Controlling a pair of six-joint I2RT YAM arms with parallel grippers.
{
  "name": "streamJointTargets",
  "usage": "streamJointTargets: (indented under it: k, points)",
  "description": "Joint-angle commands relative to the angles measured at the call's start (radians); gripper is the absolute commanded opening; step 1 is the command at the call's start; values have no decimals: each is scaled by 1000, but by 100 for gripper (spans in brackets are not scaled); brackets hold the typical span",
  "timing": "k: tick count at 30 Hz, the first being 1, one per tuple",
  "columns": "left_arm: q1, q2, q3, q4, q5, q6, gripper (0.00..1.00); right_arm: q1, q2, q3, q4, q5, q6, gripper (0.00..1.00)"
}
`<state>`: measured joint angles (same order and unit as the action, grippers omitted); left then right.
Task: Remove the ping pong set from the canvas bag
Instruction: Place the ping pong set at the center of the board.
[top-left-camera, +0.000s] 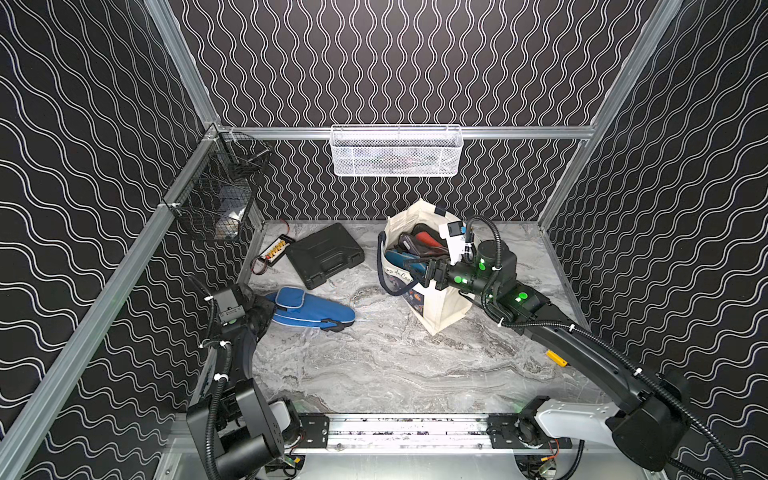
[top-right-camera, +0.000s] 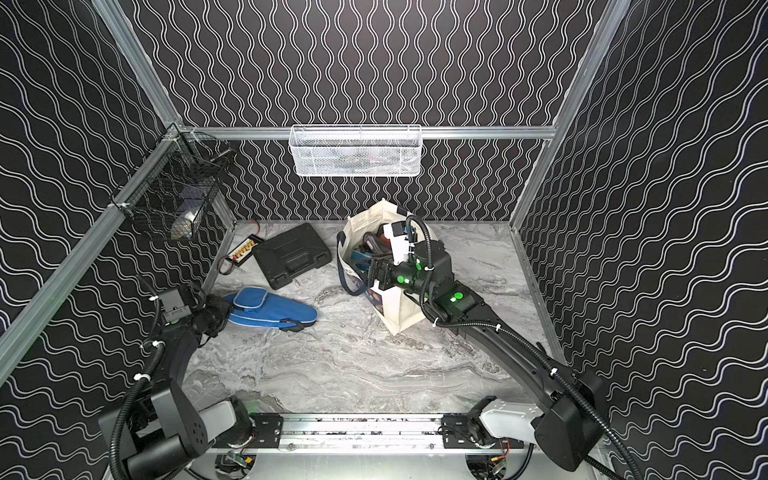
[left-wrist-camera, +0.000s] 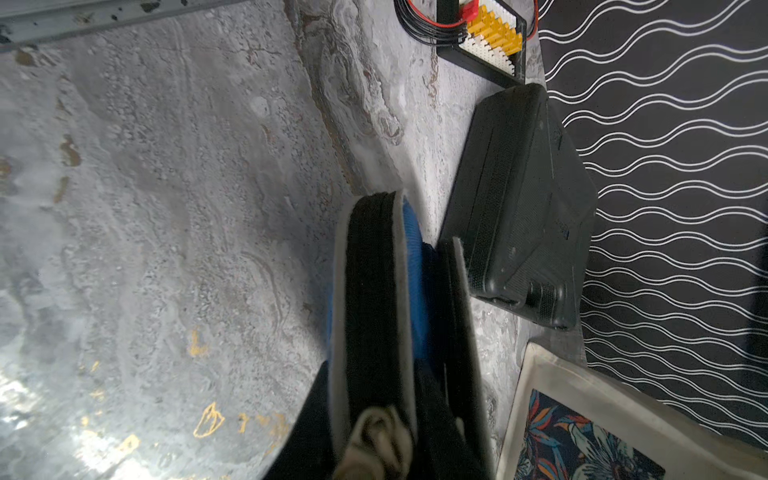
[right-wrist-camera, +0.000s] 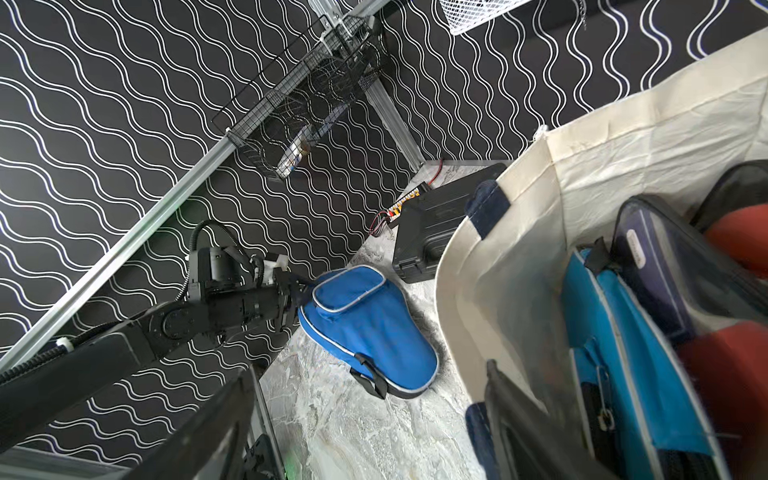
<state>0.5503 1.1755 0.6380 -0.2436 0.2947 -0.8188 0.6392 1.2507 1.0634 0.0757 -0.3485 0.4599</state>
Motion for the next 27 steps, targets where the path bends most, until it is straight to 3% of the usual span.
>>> streamJointTargets:
  k: [1, 6, 11, 20, 25, 27]
  points:
    - [2, 12, -16, -105, -184, -2, 16, 1, -14, -13, 65, 17, -6, 87]
    - [2, -11, -24, -100, -222, -34, 36, 1, -14, -40, 85, 30, -13, 87]
    - [2, 10, 12, -149, -275, -36, 63, 1, -14, -49, 78, 25, -18, 87]
    - [2, 96, 53, -155, -319, -11, 85, 1, -1, -24, 26, 63, -36, 87]
    - [-9, 71, 102, -156, -353, 20, 89, 2, -4, 11, -23, 128, -46, 87]
    - [-62, 58, 159, -176, -396, 57, 90, 1, -4, 42, -64, 163, -52, 87]
